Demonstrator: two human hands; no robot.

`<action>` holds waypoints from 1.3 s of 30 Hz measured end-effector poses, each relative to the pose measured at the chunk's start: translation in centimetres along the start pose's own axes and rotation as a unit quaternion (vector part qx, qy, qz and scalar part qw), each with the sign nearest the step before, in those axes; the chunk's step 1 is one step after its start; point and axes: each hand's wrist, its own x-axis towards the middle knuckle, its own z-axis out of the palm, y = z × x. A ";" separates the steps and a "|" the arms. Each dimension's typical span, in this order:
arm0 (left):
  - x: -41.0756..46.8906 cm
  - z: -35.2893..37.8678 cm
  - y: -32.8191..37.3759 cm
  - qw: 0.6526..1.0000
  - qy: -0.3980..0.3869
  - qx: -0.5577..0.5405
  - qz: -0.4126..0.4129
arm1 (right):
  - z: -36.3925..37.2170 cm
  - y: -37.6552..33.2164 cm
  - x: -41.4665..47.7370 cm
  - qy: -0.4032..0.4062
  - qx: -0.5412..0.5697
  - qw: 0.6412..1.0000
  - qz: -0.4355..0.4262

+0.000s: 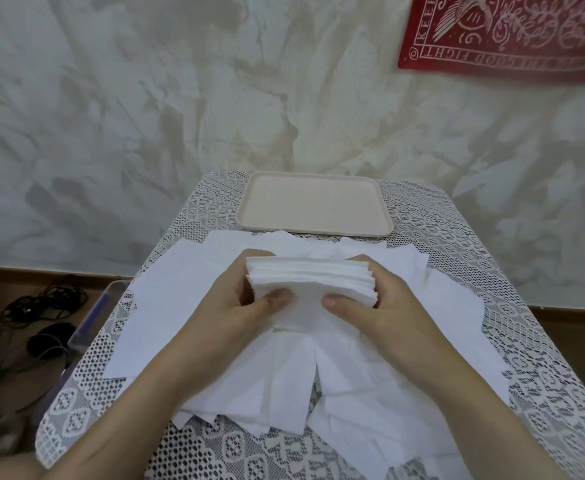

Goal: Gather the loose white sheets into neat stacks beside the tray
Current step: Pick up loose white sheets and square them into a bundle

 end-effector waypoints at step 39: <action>-2.0 4.3 1.3 0.988 0.087 -0.064 -0.107 | 2.3 0.0 -2.4 0.102 -0.061 0.993 0.021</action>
